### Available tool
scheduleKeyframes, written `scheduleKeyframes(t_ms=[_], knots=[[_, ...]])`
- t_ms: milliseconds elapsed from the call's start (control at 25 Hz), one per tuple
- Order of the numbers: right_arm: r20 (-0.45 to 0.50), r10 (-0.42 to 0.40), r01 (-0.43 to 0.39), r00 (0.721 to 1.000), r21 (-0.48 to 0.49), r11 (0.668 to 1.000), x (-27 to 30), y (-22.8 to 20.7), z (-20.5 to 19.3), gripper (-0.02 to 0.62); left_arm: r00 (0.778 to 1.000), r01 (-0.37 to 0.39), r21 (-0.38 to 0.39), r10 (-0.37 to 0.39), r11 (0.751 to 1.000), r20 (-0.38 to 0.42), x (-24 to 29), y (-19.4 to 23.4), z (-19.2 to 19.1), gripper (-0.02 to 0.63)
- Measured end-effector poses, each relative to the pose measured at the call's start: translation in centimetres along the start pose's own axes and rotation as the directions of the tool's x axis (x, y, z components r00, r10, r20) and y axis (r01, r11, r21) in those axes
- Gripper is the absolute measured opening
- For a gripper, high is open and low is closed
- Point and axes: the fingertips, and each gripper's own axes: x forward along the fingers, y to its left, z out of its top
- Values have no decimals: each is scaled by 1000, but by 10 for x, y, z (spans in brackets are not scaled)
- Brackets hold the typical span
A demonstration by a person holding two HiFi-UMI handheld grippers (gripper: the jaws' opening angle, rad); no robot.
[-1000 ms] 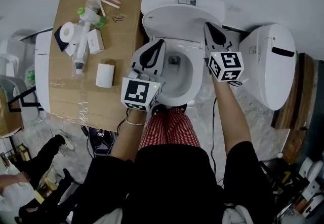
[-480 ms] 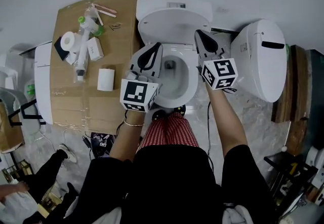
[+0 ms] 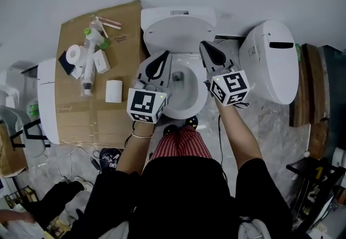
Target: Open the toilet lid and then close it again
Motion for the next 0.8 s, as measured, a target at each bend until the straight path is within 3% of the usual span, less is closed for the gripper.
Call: scheduleKeyframes(t_ms=[800], knots=[[96,51,-46,994,-60,997,-42,52,73,20,995,75,55,-78,996,61,-13,-28,56,3]])
